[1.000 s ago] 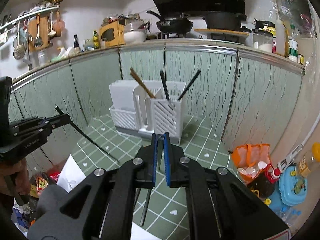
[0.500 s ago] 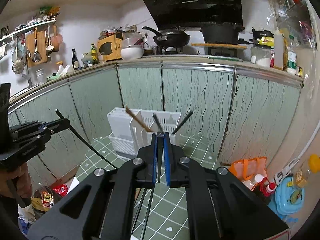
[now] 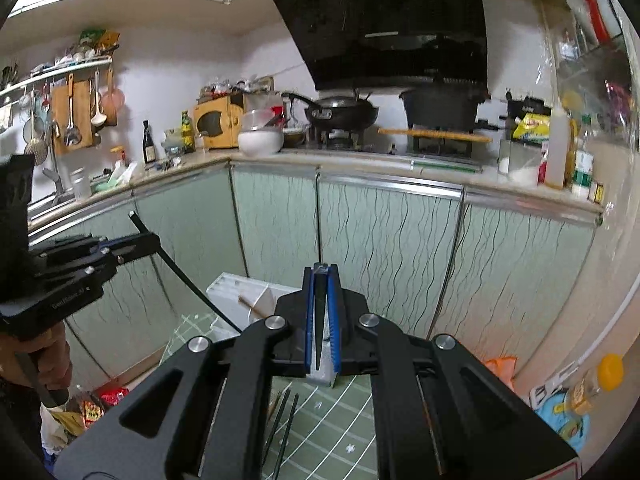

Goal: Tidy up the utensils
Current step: 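Lift both held black chopsticks and carry them above the utensil holder, then lower the chopsticks into the holder and open both tools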

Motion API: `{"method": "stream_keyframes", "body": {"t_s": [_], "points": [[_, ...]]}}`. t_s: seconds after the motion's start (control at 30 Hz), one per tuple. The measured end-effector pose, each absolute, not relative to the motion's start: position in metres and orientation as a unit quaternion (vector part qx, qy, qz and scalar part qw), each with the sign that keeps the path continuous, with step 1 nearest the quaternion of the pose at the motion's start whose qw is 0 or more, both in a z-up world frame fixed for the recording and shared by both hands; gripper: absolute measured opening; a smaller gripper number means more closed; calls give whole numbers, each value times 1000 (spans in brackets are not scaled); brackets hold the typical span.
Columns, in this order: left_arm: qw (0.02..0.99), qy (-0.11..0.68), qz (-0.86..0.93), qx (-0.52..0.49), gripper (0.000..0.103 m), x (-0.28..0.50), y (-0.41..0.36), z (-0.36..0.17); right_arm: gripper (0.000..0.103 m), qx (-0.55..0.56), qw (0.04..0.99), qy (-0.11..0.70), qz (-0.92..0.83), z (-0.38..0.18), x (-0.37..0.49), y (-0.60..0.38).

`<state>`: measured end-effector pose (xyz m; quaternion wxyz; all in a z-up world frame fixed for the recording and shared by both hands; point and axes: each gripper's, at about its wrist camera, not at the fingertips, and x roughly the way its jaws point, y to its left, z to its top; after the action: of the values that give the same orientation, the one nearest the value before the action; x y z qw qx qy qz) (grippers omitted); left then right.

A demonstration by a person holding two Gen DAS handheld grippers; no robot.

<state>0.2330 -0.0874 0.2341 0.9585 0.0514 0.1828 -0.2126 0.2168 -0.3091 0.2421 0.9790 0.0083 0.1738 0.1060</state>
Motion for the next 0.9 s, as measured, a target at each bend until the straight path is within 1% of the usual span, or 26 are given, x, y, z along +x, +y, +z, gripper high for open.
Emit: {"method": "stream_keyframes", "body": {"t_s": [0.17,0.37,0.53,0.9], "points": [[958,180,-220,46,8,257,-91,246,6,15,979,168,115,258,238,-315],[958,180,-218,54,8,283,-100,248,6,12,977,174,120,257,273,-314],[954,189,-225,56,8,307,-110,234,6,13,975,188,120,237,303,-311],[940,232,-245,48,8,355,-127,178,6,18,964,228,134,177,350,-307]]}}
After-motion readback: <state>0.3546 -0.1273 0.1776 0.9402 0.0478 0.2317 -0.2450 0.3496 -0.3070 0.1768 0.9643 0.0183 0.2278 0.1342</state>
